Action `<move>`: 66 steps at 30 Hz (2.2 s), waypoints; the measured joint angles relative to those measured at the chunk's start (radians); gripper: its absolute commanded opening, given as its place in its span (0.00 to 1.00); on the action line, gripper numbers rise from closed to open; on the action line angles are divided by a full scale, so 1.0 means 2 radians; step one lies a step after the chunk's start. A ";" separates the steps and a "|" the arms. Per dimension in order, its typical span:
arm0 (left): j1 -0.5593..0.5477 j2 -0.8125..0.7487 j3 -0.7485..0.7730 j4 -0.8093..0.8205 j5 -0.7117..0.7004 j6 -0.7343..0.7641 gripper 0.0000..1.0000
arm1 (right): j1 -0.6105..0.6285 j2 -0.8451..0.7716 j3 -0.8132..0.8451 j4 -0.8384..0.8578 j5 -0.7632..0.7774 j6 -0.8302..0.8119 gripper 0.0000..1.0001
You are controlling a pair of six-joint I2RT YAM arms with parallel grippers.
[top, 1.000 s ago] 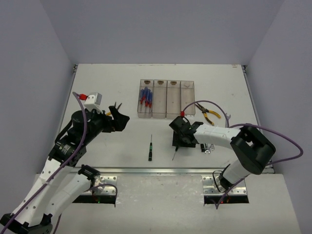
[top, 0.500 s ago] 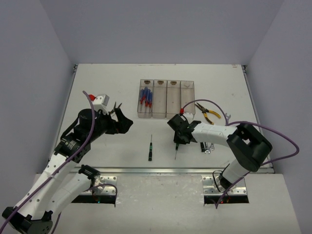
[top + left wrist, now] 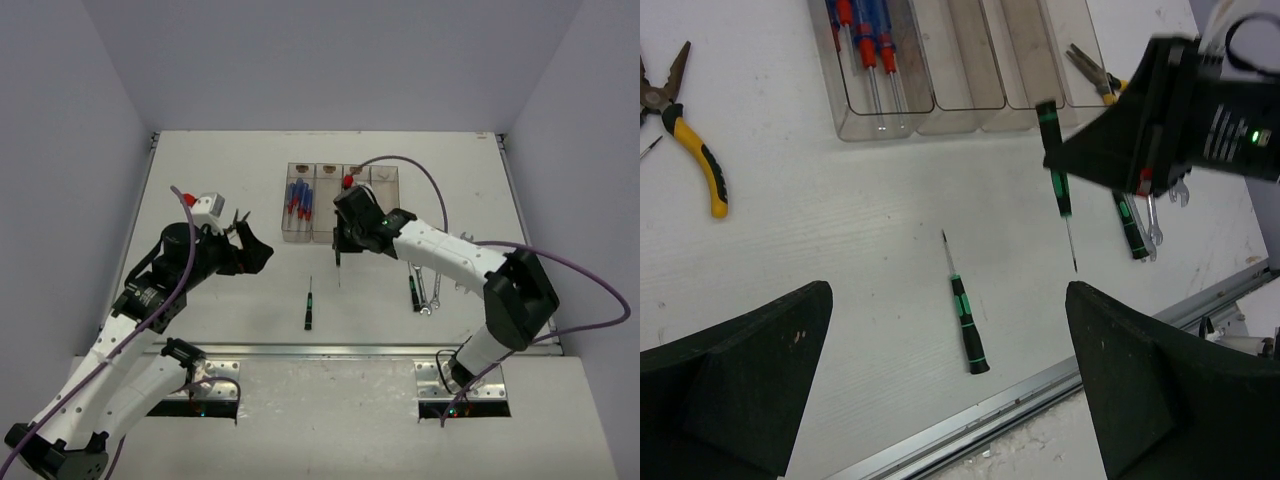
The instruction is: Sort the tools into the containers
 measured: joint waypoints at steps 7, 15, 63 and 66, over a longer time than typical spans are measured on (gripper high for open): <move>0.000 0.003 -0.003 0.000 -0.001 0.000 1.00 | -0.060 0.178 0.233 -0.067 -0.024 -0.051 0.00; 0.000 0.000 -0.003 0.000 -0.001 0.000 1.00 | -0.094 0.312 0.373 -0.126 -0.044 -0.073 0.10; 0.000 -0.025 -0.010 0.004 0.010 0.000 1.00 | -0.141 -0.053 -0.195 -0.114 0.028 -0.137 0.38; 0.000 -0.025 -0.010 0.004 0.011 0.000 1.00 | -0.144 -0.035 -0.195 -0.104 0.024 -0.139 0.31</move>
